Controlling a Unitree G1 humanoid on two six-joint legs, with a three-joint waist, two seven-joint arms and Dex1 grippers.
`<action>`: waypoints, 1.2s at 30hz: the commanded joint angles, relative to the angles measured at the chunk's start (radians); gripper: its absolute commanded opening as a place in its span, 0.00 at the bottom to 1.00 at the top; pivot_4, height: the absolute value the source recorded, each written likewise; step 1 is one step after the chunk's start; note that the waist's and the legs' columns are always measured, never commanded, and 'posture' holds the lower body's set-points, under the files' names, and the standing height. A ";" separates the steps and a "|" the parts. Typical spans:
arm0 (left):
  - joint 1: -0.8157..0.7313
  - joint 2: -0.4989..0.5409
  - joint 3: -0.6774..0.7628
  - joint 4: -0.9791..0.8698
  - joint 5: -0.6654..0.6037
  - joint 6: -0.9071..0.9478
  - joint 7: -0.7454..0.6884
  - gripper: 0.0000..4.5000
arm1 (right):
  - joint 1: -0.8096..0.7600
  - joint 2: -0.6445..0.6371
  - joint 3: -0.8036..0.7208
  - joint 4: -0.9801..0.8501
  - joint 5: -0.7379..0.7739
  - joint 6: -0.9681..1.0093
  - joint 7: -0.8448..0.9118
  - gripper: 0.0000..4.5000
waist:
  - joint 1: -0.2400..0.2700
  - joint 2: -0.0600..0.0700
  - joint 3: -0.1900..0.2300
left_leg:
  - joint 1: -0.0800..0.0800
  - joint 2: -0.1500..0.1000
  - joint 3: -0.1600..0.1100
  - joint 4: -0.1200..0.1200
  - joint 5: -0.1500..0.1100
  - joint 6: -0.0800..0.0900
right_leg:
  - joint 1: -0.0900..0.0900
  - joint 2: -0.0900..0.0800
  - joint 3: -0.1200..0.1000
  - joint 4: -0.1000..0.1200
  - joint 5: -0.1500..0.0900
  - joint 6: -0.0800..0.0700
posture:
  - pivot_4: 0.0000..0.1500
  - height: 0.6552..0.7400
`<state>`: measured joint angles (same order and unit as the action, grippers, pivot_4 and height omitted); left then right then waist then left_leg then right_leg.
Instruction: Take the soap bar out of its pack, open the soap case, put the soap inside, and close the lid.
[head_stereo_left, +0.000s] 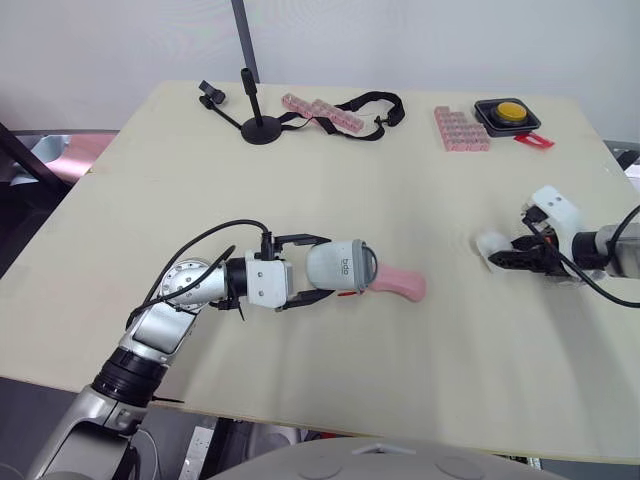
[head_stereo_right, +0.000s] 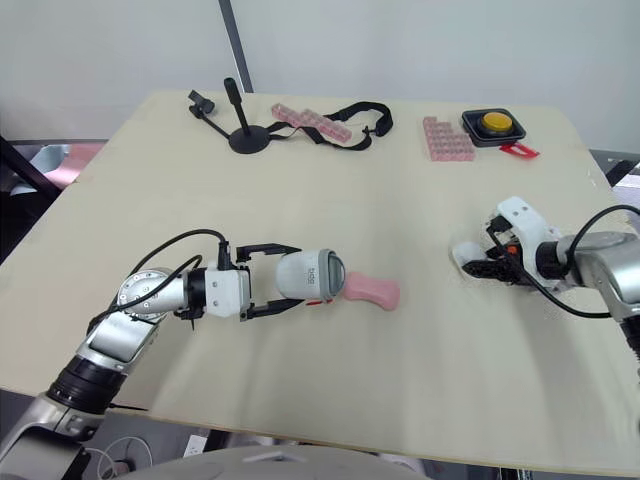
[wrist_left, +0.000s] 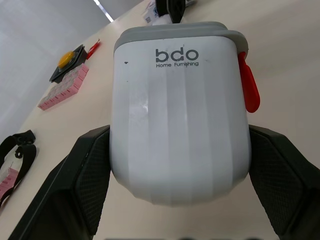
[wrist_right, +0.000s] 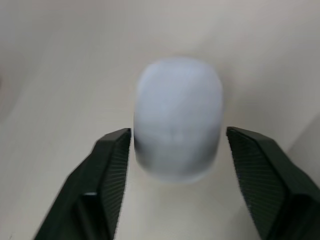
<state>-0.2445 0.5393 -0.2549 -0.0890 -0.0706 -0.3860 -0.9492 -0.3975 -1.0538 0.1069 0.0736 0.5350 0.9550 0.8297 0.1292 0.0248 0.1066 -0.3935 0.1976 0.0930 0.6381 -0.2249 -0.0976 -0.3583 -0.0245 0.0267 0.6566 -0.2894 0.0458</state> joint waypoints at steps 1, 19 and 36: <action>-0.003 0.000 0.008 -0.027 -0.011 -0.008 0.009 0.77 | -0.005 0.004 -0.052 0.006 -0.031 -0.047 0.019 0.99 | 0.000 0.000 0.000 | 0.000 0.000 0.000 0.000 0.000 0.000 | 0.000 0.000 0.000 0.000 0.000 0.000 | 1.00 0.98; -0.051 0.037 0.028 -0.036 -0.189 0.241 -0.127 0.77 | 0.331 0.285 -0.387 -0.135 0.088 -0.850 0.479 0.99 | 0.000 0.000 0.000 | -0.004 0.001 0.002 0.003 0.000 0.001 | -0.006 -0.002 0.000 0.004 0.000 0.000 | 1.00 0.98; -0.107 0.146 0.004 -0.093 -0.225 0.476 -0.325 0.77 | 0.449 0.402 -0.249 -0.068 0.025 -1.170 0.695 0.99 | -0.057 -0.001 0.000 | -0.005 0.000 0.002 0.004 0.001 0.004 | -0.009 -0.004 -0.002 0.007 0.000 -0.001 | 1.00 0.98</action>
<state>-0.3396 0.6738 -0.2572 -0.1404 -0.2848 0.0807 -1.2669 0.0601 -0.6515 -0.1324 0.0127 0.5417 -0.2048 1.5124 0.0724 0.0241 0.1063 -0.3986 0.1972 0.0945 0.6425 -0.2236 -0.0940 -0.3675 -0.0285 0.0250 0.6634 -0.2897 0.0452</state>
